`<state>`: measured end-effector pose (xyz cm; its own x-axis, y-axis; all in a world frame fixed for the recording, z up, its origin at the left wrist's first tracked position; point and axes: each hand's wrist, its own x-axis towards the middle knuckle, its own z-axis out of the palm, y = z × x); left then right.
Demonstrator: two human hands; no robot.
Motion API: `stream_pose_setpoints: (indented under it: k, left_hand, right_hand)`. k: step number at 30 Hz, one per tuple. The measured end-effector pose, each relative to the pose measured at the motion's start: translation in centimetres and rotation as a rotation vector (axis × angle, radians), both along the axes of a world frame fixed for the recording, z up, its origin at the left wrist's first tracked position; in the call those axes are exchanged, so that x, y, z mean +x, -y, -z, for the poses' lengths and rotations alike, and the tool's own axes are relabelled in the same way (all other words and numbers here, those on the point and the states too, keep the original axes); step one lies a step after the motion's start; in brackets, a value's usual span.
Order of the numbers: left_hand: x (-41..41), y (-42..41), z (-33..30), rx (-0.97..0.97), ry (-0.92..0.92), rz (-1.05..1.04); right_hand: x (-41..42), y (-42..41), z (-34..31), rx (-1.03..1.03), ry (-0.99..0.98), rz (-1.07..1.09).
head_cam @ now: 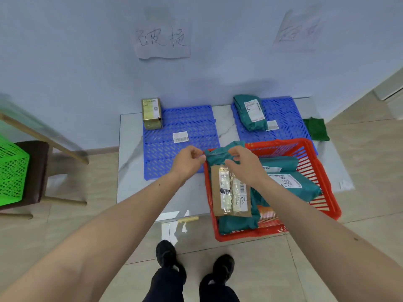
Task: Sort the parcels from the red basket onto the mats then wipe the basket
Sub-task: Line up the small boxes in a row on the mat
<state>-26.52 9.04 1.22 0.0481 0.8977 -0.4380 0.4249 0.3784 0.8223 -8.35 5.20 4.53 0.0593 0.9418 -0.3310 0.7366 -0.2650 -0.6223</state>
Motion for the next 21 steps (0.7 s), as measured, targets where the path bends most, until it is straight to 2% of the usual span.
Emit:
stream_pose_setpoints:
  k: [7,14,18,21]
  left_hand:
    - [2.9,4.6,1.4,-0.036,-0.049,-0.066]
    - [3.8,6.7,2.2,-0.053,-0.181,0.052]
    - [4.3,6.8,2.7,-0.095,-0.169,0.079]
    - [4.7,7.1,3.4,-0.149,-0.171,0.077]
  right_hand:
    - [4.0,2.9,1.2,-0.075,0.005,-0.066]
    - [4.9,4.1,3.5,-0.190,0.027,-0.036]
    - [5.3,4.2,4.6,-0.166,0.035,0.013]
    - [6.0,4.3,5.7,-0.238,0.017,0.041]
